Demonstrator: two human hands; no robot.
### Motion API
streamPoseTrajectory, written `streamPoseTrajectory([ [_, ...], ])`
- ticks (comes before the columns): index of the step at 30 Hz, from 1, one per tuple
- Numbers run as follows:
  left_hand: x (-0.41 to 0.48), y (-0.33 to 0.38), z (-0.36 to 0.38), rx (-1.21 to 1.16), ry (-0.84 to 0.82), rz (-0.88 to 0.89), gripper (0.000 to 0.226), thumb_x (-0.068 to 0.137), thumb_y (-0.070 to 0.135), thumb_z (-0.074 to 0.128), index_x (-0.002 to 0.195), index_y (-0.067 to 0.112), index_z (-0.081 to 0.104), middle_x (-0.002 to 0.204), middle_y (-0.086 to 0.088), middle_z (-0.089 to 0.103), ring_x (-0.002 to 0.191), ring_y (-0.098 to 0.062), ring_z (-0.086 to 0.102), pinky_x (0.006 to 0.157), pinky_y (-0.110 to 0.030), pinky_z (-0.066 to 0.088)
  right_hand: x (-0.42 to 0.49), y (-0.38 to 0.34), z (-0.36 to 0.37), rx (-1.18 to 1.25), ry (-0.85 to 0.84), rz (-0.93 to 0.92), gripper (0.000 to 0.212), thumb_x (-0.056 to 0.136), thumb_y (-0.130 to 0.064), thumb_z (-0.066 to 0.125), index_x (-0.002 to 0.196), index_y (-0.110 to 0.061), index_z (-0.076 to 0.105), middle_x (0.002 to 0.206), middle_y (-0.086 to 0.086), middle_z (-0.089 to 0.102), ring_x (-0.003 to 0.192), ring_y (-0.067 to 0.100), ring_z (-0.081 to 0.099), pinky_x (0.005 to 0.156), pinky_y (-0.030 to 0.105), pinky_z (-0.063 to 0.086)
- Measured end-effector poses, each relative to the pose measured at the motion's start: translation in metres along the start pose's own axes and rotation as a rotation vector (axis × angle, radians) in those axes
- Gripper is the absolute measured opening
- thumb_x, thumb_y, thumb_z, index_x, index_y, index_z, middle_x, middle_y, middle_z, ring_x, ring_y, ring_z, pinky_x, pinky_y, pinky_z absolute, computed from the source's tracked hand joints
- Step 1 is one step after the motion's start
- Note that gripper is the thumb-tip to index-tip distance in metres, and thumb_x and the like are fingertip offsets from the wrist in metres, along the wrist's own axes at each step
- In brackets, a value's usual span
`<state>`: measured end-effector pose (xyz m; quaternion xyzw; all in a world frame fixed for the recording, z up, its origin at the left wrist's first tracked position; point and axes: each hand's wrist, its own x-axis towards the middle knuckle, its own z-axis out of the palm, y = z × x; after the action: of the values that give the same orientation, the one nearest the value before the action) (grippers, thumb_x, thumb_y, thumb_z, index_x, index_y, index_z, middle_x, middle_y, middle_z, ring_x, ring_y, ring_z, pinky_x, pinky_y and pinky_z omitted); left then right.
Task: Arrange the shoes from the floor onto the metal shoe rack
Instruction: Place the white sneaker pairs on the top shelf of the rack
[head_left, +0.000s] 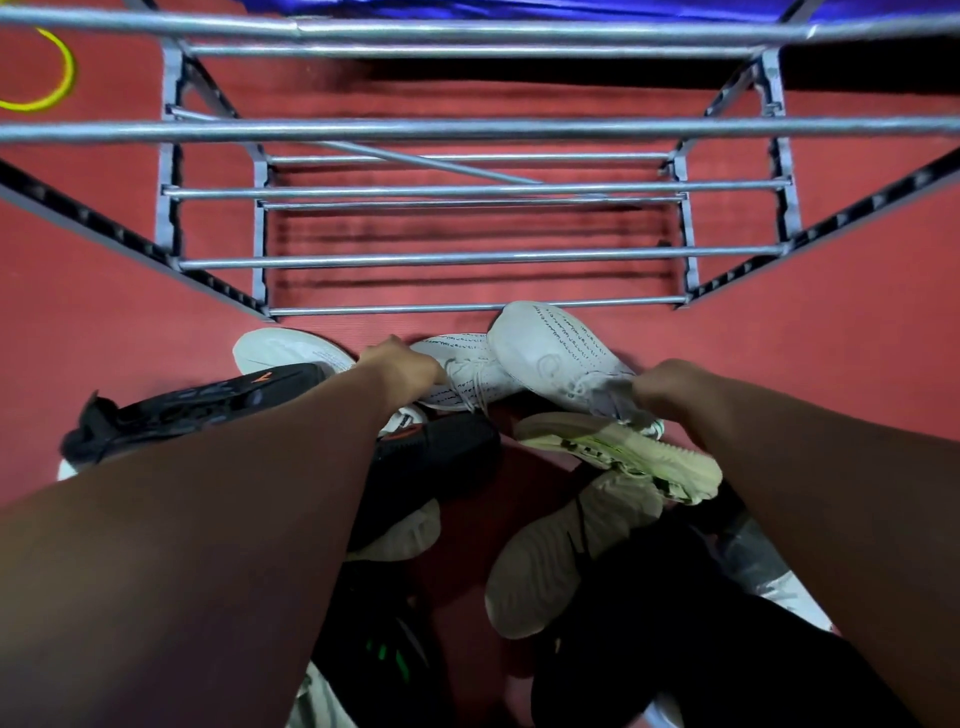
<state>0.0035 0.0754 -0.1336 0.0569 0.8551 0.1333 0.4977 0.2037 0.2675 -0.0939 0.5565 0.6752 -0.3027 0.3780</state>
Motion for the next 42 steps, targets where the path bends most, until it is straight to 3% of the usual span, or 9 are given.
streamPoseTrajectory([
  [5, 0.0, -0.004, -0.003, -0.032, -0.013, -0.021, 0.05, 0.076, 0.038, 0.073, 0.114, 0.006, 0.067, 0.105, -0.016, 0.068, 0.087, -0.031, 0.069, 0.064, -0.03, 0.052, -0.002, 0.006, 0.001, 0.13, 0.011, 0.023, 0.007, 0.094, 0.007, 0.054, 0.099, 0.005, 0.058, 0.096, 0.021, 0.054, 0.093, 0.03, 0.048, 0.08, 0.035, 0.039],
  [8, -0.002, -0.004, -0.005, -0.006, -0.024, 0.01, 0.038, 0.08, 0.03, 0.072, 0.112, 0.01, 0.067, 0.097, -0.012, 0.07, 0.083, -0.026, 0.069, 0.06, -0.025, 0.046, -0.007, 0.004, 0.002, 0.259, -0.003, 0.046, 0.008, 0.096, 0.01, 0.049, 0.098, 0.003, 0.052, 0.089, 0.015, 0.05, 0.082, 0.027, 0.048, 0.081, 0.037, 0.046],
  [12, -0.008, 0.001, -0.008, -0.005, -0.033, 0.094, 0.035, 0.083, 0.007, 0.066, 0.117, 0.017, 0.067, 0.075, -0.002, 0.061, 0.067, -0.018, 0.06, 0.05, -0.02, 0.039, -0.005, 0.006, 0.001, 0.337, -0.038, 0.045, 0.021, 0.093, 0.013, 0.05, 0.076, 0.001, 0.053, 0.075, 0.012, 0.048, 0.062, 0.019, 0.042, 0.051, 0.025, 0.032],
  [16, -0.015, 0.001, -0.003, -0.011, -0.016, 0.142, 0.039, 0.083, -0.004, 0.058, 0.11, 0.025, 0.061, 0.072, 0.002, 0.051, 0.062, -0.017, 0.055, 0.045, -0.02, 0.038, 0.002, 0.011, 0.005, 0.402, -0.011, 0.087, 0.008, 0.08, 0.01, 0.063, 0.081, 0.003, 0.062, 0.08, 0.017, 0.058, 0.07, 0.024, 0.055, 0.059, 0.026, 0.042],
  [26, -0.015, -0.002, -0.005, -0.071, -0.027, 0.136, 0.033, 0.082, -0.007, 0.061, 0.086, 0.025, 0.052, 0.076, -0.005, 0.059, 0.075, -0.028, 0.062, 0.076, -0.044, 0.06, 0.013, 0.01, 0.007, 0.39, -0.029, 0.115, 0.006, 0.08, 0.006, 0.064, 0.085, 0.003, 0.064, 0.089, 0.021, 0.06, 0.082, 0.031, 0.058, 0.072, 0.037, 0.046],
  [30, -0.017, -0.001, -0.008, -0.055, -0.038, 0.152, 0.038, 0.08, -0.006, 0.062, 0.11, 0.018, 0.063, 0.072, -0.007, 0.058, 0.069, -0.025, 0.058, 0.064, -0.034, 0.05, 0.019, 0.013, 0.005, 0.358, -0.053, 0.118, 0.006, 0.084, 0.005, 0.062, 0.089, 0.003, 0.066, 0.093, 0.022, 0.062, 0.085, 0.033, 0.06, 0.075, 0.04, 0.05],
  [35, -0.018, -0.001, -0.011, -0.119, -0.112, 0.104, 0.027, 0.084, -0.006, 0.065, 0.079, 0.019, 0.056, 0.076, -0.016, 0.065, 0.07, -0.031, 0.064, 0.076, -0.045, 0.06, 0.023, 0.015, 0.003, 0.34, -0.044, 0.07, 0.011, 0.086, 0.001, 0.063, 0.076, 0.0, 0.064, 0.082, 0.019, 0.06, 0.08, 0.03, 0.056, 0.073, 0.037, 0.044],
  [37, -0.015, -0.003, -0.012, -0.206, -0.133, 0.064, 0.01, 0.085, 0.004, 0.071, 0.088, 0.007, 0.062, 0.087, -0.024, 0.068, 0.074, -0.034, 0.068, 0.079, -0.051, 0.062, 0.022, 0.017, 0.002, 0.362, -0.042, 0.054, 0.016, 0.087, 0.0, 0.063, 0.072, -0.001, 0.062, 0.078, 0.018, 0.058, 0.077, 0.029, 0.055, 0.072, 0.036, 0.042],
  [42, -0.015, 0.002, -0.016, -0.445, -0.357, -0.016, 0.028, 0.092, 0.035, 0.065, 0.105, 0.011, 0.071, 0.093, -0.018, 0.073, 0.069, -0.023, 0.07, 0.056, -0.028, 0.052, 0.021, 0.019, 0.002, 0.401, -0.061, 0.046, 0.016, 0.072, 0.014, 0.061, 0.064, 0.001, 0.06, 0.049, 0.013, 0.054, 0.048, 0.022, 0.049, 0.053, 0.025, 0.038],
])
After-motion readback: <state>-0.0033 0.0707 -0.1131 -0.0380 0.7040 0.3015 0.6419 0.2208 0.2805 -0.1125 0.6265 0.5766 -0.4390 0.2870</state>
